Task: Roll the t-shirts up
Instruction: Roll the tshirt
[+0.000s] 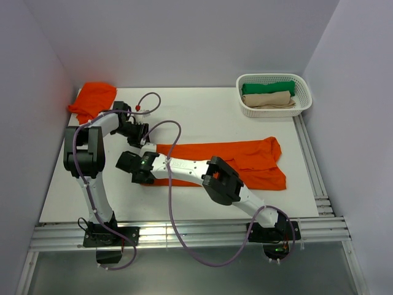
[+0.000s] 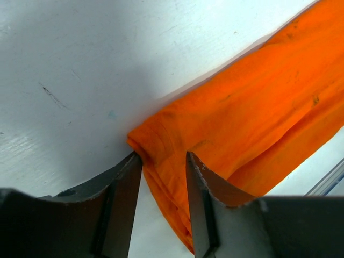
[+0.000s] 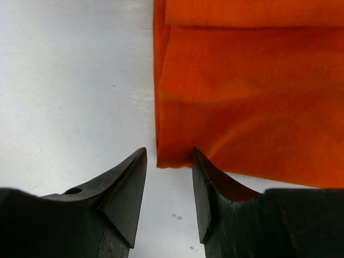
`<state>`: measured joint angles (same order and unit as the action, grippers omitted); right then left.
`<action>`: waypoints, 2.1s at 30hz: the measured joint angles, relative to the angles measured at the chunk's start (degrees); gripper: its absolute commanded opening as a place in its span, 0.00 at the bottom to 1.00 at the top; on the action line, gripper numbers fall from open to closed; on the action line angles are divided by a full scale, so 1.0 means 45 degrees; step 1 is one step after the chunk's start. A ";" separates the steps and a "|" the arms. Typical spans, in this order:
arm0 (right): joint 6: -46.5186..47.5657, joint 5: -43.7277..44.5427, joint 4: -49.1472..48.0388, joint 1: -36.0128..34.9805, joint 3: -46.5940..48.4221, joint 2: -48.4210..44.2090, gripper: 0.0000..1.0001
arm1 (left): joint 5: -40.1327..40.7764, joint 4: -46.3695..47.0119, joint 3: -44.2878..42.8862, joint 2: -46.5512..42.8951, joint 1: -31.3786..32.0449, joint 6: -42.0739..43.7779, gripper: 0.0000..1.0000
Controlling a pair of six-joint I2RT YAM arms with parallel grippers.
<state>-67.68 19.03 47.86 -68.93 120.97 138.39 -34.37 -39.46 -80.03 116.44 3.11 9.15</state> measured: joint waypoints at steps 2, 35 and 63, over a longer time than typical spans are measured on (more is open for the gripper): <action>0.0005 0.0000 0.0063 0.0000 0.0024 0.0092 0.45 | 0.0102 0.0019 0.0005 0.0000 0.0010 -0.0010 0.43; -0.0058 -0.1263 -0.4561 0.0787 -0.5474 -0.3327 0.06 | 0.6037 -0.0495 -0.0612 -0.0330 0.1977 -0.1545 0.13; -0.1083 -0.1389 -0.7057 0.1141 -0.9442 -0.5629 0.00 | 0.7990 -0.1705 -0.2735 -0.0277 0.3832 -0.2263 0.17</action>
<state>-72.55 12.78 16.10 -63.79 78.48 113.06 1.58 -47.13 -92.33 115.20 20.36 -1.04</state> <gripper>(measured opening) 0.064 0.173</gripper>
